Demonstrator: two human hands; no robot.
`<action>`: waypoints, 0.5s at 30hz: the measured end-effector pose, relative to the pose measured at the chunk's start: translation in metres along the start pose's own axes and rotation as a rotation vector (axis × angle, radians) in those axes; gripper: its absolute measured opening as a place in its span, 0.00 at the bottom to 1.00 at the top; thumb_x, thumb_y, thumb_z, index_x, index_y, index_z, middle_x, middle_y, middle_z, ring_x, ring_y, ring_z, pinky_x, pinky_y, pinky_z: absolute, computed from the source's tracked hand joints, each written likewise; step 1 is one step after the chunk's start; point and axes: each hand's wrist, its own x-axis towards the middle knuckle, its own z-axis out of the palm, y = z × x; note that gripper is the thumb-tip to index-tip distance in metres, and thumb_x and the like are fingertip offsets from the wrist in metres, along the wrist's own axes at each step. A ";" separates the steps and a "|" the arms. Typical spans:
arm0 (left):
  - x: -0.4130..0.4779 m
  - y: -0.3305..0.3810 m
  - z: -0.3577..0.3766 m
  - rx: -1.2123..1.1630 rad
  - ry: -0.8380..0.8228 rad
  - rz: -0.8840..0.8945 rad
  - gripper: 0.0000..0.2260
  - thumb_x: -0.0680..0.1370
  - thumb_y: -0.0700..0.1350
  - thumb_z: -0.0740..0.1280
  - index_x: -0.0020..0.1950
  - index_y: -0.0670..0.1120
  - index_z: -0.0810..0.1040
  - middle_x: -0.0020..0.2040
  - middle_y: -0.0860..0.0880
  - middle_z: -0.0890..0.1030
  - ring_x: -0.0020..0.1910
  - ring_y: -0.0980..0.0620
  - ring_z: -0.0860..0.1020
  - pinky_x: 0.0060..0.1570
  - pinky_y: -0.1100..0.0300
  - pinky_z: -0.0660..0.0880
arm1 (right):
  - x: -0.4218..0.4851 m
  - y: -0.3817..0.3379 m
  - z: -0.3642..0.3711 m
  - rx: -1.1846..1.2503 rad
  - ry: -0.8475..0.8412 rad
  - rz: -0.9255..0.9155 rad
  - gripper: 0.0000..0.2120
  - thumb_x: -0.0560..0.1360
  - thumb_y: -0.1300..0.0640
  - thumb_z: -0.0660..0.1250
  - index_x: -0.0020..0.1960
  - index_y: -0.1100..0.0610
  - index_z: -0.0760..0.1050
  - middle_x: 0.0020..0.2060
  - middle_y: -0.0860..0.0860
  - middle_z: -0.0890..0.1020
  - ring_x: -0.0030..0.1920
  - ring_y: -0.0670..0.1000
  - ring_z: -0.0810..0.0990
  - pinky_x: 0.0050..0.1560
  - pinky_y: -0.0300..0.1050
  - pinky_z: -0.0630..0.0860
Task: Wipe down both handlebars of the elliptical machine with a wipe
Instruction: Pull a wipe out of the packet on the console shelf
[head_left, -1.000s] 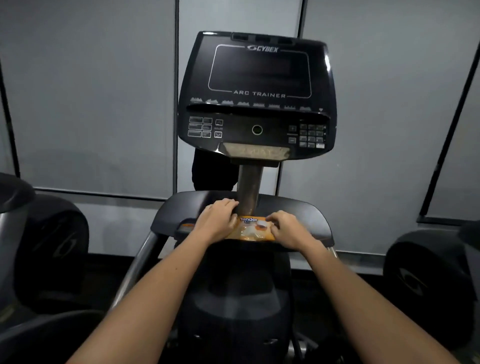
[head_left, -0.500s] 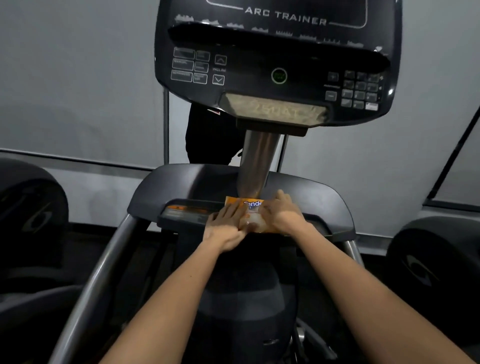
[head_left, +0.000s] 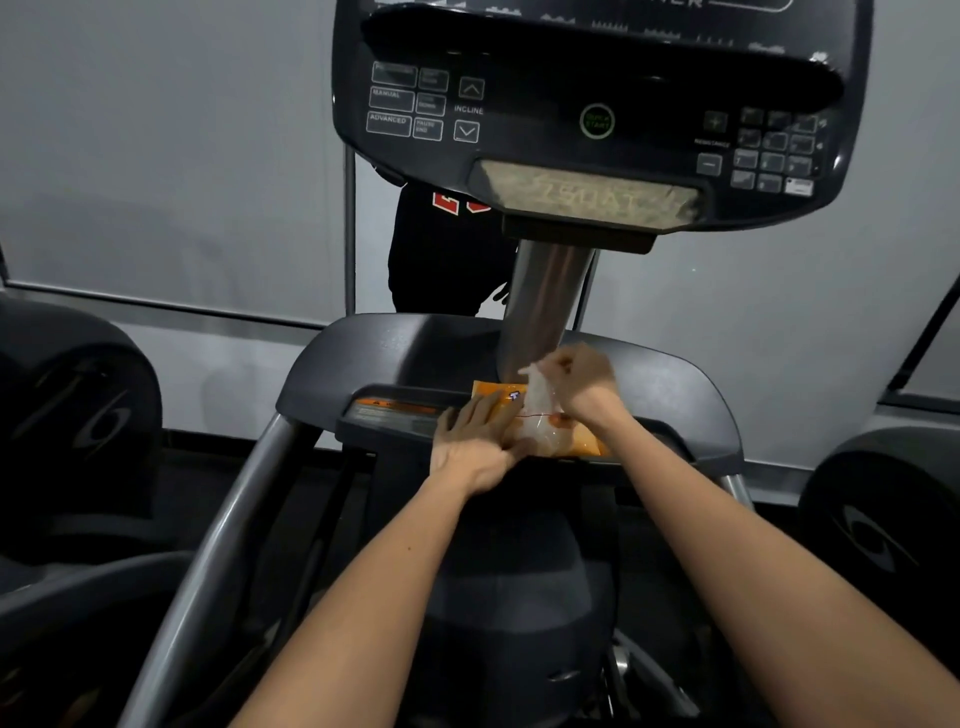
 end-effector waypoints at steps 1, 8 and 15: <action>0.000 0.000 0.000 0.007 -0.008 -0.001 0.26 0.79 0.61 0.53 0.76 0.59 0.50 0.78 0.55 0.51 0.76 0.53 0.50 0.74 0.49 0.46 | -0.004 -0.002 -0.004 0.098 0.039 -0.010 0.08 0.78 0.57 0.62 0.43 0.58 0.77 0.40 0.53 0.79 0.39 0.51 0.78 0.32 0.34 0.75; 0.001 0.000 -0.002 0.017 -0.036 0.003 0.27 0.79 0.62 0.52 0.76 0.59 0.50 0.77 0.55 0.51 0.76 0.52 0.50 0.74 0.48 0.46 | -0.016 0.000 -0.034 0.545 0.320 0.010 0.04 0.76 0.62 0.64 0.43 0.59 0.76 0.37 0.51 0.80 0.43 0.53 0.79 0.42 0.42 0.75; -0.015 0.025 -0.026 -1.004 0.168 -0.070 0.11 0.76 0.54 0.64 0.58 0.61 0.73 0.63 0.49 0.74 0.62 0.50 0.73 0.62 0.58 0.71 | -0.039 0.024 -0.047 0.519 0.313 0.120 0.08 0.77 0.62 0.63 0.39 0.56 0.77 0.37 0.55 0.82 0.39 0.56 0.81 0.37 0.48 0.80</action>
